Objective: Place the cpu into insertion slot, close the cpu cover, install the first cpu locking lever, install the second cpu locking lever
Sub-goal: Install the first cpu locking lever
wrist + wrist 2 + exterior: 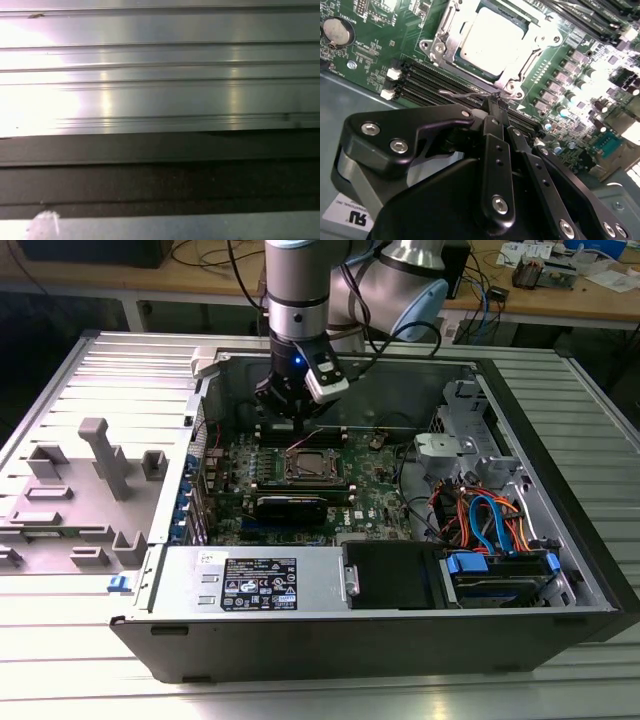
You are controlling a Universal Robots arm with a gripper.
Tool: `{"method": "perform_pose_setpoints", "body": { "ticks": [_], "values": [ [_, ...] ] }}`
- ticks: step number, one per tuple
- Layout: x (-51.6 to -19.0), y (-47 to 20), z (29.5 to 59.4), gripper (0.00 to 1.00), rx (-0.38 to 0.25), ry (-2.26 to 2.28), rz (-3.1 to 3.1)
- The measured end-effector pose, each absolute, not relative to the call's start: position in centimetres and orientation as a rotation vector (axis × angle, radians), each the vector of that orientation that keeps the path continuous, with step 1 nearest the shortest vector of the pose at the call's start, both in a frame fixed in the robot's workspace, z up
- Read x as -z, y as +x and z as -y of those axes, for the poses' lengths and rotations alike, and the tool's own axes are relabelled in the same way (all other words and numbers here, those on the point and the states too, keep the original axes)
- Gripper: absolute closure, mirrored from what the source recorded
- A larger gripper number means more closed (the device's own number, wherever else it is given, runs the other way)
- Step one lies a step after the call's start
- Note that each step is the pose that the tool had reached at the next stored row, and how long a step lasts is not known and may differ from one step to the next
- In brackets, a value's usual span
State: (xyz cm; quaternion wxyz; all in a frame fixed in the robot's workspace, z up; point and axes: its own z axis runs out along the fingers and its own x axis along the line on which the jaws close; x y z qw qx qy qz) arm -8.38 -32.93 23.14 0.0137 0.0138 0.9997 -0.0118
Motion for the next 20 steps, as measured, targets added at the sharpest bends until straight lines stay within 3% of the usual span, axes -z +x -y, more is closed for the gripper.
{"method": "perform_pose_setpoints", "body": {
  "ticks": [20],
  "values": [
    [-22.8,-6.2,32.7,0.89,0.038,0.003,-3.114]
  ]
}}
